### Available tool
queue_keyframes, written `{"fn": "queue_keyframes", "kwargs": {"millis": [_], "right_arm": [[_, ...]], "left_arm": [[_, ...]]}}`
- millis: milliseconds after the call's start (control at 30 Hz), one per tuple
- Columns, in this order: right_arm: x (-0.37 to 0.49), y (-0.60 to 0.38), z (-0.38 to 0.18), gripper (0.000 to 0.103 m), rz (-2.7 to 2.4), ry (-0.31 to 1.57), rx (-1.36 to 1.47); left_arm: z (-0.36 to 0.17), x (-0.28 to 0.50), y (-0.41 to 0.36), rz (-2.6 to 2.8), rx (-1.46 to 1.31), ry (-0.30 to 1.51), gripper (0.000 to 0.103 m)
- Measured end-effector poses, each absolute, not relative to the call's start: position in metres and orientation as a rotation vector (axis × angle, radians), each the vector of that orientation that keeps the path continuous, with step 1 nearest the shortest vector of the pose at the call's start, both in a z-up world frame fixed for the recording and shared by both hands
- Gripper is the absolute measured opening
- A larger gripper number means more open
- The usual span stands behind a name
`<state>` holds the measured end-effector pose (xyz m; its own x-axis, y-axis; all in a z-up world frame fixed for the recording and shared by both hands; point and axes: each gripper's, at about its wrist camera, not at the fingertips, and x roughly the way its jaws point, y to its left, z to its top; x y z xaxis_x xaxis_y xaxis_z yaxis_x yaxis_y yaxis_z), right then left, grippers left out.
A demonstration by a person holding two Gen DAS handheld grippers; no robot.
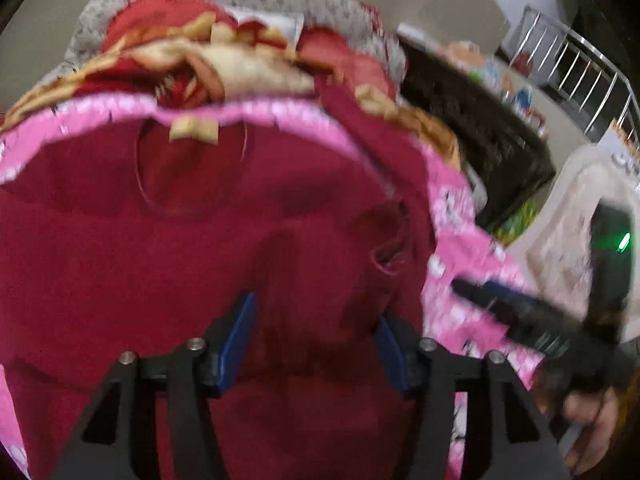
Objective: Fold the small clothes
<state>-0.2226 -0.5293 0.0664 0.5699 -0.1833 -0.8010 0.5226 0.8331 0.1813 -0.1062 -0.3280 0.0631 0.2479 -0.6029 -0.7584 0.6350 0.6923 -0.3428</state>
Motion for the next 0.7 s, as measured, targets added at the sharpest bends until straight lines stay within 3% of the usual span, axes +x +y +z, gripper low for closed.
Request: {"fn": "queue_keyframes", "kwargs": {"millis": [100, 167, 200, 467, 600, 700], "right_arm": [[-0.221, -0.527, 0.071, 0.103, -0.407, 0.852, 0.402], [-0.218, -0.525, 0.071, 0.103, -0.385, 0.845, 0.392], [-0.216, -0.524, 0.069, 0.103, -0.370, 0.842, 0.390], [-0.196, -0.511, 0.063, 0.103, -0.254, 0.827, 0.425], [-0.173, -0.496, 0.064, 0.103, -0.206, 0.825, 0.307], [-0.147, -0.493, 0.056, 0.095, -0.193, 0.870, 0.212]], "left_arm": [[0.066, -0.109, -0.304, -0.864, 0.038, 1.011, 0.070], [0.074, -0.109, -0.282, -0.839, 0.040, 0.964, 0.088], [0.078, -0.107, -0.269, -0.810, 0.038, 0.934, 0.089], [0.079, -0.073, -0.206, -0.662, -0.037, 0.914, 0.090], [0.063, -0.054, -0.188, -0.532, -0.019, 0.950, 0.090], [0.053, -0.045, -0.173, -0.464, -0.043, 0.963, 0.090]]}}
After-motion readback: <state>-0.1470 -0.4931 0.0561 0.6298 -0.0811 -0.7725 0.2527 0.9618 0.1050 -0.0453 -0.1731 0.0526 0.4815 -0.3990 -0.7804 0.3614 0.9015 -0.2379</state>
